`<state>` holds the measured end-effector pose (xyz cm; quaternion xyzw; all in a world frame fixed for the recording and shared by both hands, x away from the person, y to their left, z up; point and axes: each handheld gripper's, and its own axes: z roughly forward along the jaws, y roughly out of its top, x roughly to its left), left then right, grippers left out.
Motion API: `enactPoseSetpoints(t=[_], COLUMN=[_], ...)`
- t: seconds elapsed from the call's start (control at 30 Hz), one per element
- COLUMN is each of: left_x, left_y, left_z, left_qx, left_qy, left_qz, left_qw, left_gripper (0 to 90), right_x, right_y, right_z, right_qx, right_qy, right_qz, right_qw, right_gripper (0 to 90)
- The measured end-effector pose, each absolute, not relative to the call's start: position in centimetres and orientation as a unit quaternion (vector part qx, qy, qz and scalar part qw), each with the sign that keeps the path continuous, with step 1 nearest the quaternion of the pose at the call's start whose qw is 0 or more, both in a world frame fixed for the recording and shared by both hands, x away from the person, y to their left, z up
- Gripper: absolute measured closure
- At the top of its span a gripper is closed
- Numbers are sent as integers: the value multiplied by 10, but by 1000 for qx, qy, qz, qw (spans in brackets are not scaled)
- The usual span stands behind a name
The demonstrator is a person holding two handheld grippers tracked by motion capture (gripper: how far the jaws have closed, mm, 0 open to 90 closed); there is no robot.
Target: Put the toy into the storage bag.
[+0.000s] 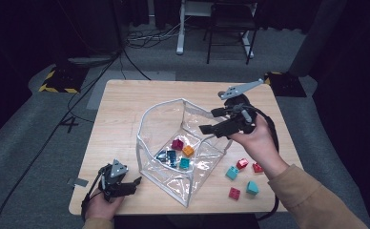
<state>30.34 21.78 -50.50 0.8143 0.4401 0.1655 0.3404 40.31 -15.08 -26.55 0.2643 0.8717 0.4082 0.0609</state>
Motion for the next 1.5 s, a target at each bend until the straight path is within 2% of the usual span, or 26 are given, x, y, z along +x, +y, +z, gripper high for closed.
enactPoseSetpoints(t=[0.3,0.8,1.5], left_x=[303,303,303], left_y=[218,218,218], left_z=[-505,-505,-505], left_qx=[814,814,814], left_qy=[440,440,440], left_qz=[166,166,166], left_qw=[341,341,341], left_gripper=[272,272,272], right_x=[400,404,411], right_y=[-201,-284,-328], right_z=[-262,-281,-370], right_qx=[297,377,449], right_qy=[856,827,825], right_qz=[414,399,327], right_qw=[86,119,106], right_gripper=[232,235,249])
